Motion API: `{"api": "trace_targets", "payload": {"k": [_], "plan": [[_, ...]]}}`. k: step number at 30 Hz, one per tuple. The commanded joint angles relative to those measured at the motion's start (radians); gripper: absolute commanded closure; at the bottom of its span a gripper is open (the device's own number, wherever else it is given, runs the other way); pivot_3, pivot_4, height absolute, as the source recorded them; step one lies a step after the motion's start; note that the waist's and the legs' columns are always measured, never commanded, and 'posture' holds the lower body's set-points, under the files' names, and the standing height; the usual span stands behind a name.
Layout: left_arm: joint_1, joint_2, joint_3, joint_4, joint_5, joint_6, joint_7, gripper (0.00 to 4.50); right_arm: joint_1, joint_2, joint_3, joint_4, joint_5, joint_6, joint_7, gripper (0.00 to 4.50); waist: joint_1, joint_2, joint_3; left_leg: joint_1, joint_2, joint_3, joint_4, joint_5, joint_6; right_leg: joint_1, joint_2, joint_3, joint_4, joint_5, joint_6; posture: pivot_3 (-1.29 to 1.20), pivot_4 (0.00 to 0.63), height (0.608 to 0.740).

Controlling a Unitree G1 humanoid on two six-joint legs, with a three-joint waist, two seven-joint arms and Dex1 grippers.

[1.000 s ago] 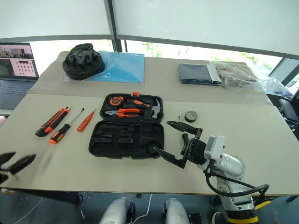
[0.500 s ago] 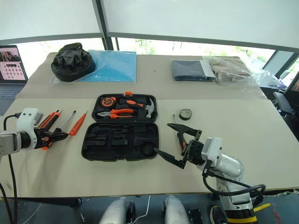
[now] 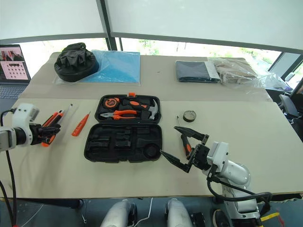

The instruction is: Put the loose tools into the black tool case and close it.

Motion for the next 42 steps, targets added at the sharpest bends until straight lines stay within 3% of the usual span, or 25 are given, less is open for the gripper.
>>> {"api": "trace_targets", "payload": {"k": [1, 3, 7, 14, 21, 31, 36, 42], "plan": [[-0.018, -0.029, -0.002, -0.164, -0.075, -0.227, -0.257, 3.86, 0.012, -0.035, -0.062, -0.045, 0.027, -0.007, -0.008, 0.00, 0.006, 0.000, 0.000, 0.000, 0.000, 0.001, 0.000, 0.000, 0.000, 0.000, -0.002, -0.001, 0.000, 0.000, 0.000, 0.00, 0.150, 0.740], [-0.048, -0.046, -0.080, -0.208, -0.065, -0.245, -0.326, 3.86, 0.015, -0.053, -0.078, -0.046, 0.037, 0.003, -0.007, 0.00, 0.009, 0.001, 0.000, 0.001, -0.002, 0.002, 0.001, -0.001, 0.002, 0.002, -0.003, -0.001, 0.000, -0.001, 0.001, 0.00, 0.150, 0.740], [-0.171, -0.100, -0.332, -0.209, 0.137, -0.339, -0.374, 3.86, 0.036, -0.100, -0.111, -0.061, 0.060, 0.043, -0.006, 0.00, 0.011, 0.001, 0.000, 0.001, -0.004, 0.006, 0.002, -0.001, 0.002, 0.003, -0.001, 0.000, 0.000, -0.001, 0.002, 0.00, 0.150, 0.740], [-0.336, -0.191, -0.544, -0.057, 0.359, -0.356, -0.367, 3.86, 0.064, -0.107, -0.111, -0.115, 0.070, 0.084, -0.030, 0.00, -0.002, 0.001, 0.000, 0.000, -0.002, 0.006, 0.002, 0.000, 0.002, 0.003, 0.004, 0.003, 0.000, -0.001, 0.002, 0.00, 0.150, 0.740], [-0.356, -0.219, -0.600, -0.054, 0.416, -0.359, -0.420, 3.86, 0.090, -0.088, -0.095, -0.148, 0.052, 0.089, -0.065, 0.00, 0.000, 0.001, 0.000, -0.001, -0.002, 0.005, 0.003, -0.001, 0.003, 0.002, 0.004, 0.002, 0.000, -0.002, 0.003, 0.00, 0.150, 0.740], [-0.387, -0.250, -0.635, 0.031, 0.576, -0.496, -0.355, 3.86, 0.103, -0.067, -0.076, -0.148, 0.041, 0.074, -0.074, 0.00, 0.004, 0.001, 0.000, -0.001, -0.002, 0.003, 0.004, -0.001, 0.003, 0.003, 0.004, 0.002, 0.000, -0.003, 0.005, 0.00, 0.150, 0.740], [-0.407, -0.256, -0.628, 0.045, 0.603, -0.520, -0.344, 3.86, 0.109, -0.064, -0.069, -0.151, 0.046, 0.076, -0.068, 0.00, 0.003, 0.001, 0.000, 0.000, -0.001, 0.003, 0.006, 0.000, 0.003, 0.004, 0.004, 0.002, 0.001, -0.004, 0.008, 0.00, 0.150, 0.740], [-0.425, -0.290, -0.583, -0.021, 0.537, -0.461, -0.381, 3.86, 0.119, -0.068, -0.063, -0.160, 0.060, 0.090, -0.065, 0.00, 0.005, 0.001, 0.000, -0.002, -0.001, 0.001, 0.006, 0.001, 0.003, 0.003, 0.004, 0.002, 0.001, -0.004, 0.009, 0.00, 0.150, 0.740]]}}
